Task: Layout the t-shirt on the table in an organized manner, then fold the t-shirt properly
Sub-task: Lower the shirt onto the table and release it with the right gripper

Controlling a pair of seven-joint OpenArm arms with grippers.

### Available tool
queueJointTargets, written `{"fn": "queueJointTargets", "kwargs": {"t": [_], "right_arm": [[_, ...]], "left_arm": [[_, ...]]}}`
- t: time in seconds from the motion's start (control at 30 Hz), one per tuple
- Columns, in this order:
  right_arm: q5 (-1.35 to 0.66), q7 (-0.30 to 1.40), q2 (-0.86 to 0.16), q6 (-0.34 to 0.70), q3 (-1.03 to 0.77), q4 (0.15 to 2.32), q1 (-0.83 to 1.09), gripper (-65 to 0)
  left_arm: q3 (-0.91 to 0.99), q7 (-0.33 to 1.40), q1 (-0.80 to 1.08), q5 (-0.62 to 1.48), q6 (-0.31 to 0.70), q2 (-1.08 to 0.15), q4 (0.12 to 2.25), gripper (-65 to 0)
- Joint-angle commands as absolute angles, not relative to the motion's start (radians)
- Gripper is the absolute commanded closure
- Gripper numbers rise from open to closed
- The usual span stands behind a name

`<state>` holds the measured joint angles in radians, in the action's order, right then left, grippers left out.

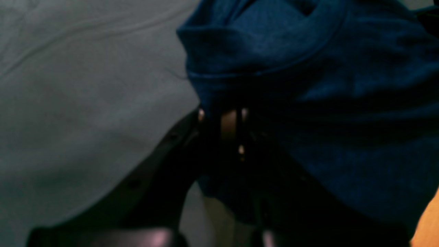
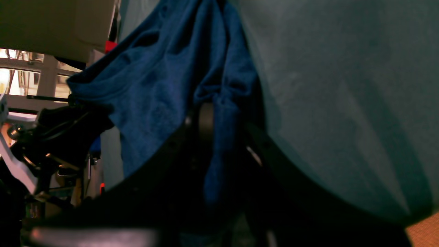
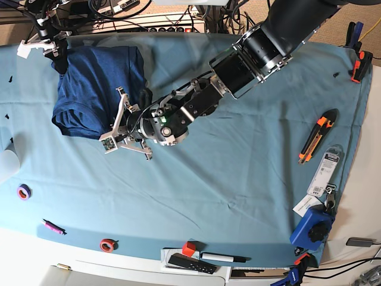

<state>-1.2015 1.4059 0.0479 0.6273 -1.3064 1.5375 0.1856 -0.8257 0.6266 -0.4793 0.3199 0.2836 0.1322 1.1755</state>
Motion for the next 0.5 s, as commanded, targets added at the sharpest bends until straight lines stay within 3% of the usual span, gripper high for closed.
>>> {"fn": "queueJointTargets", "kwargs": {"t": [0.0, 0.07, 0.17, 0.23, 0.47], "right_arm": [[-1.218, 1.396, 0.034, 0.636, -1.31, 1.554, 0.186, 0.0], [-1.209, 1.396, 0.028, 0.638, -1.31, 1.554, 0.186, 0.0], [-1.213, 1.396, -0.006, 0.698, -1.301, 1.554, 0.186, 0.0], [-1.215, 1.396, -0.031, 0.698, -1.303, 1.554, 0.186, -0.1], [-1.214, 1.396, -0.089, 0.698, -1.304, 1.554, 0.186, -2.6]], "left_arm": [[-0.822, 0.597, -0.506, 0.32, 0.28, 0.157, 1.189, 0.0], [-0.822, 0.597, -0.507, 0.315, 0.28, 0.157, 1.189, 0.0], [-0.822, 0.605, -0.507, 0.313, 0.285, 0.157, 1.189, -17.5], [-0.822, 0.605, -0.506, 0.314, 0.292, 0.157, 1.189, -25.2], [-0.822, 0.612, -0.507, 0.314, 0.292, 0.157, 1.189, -27.1]]}}
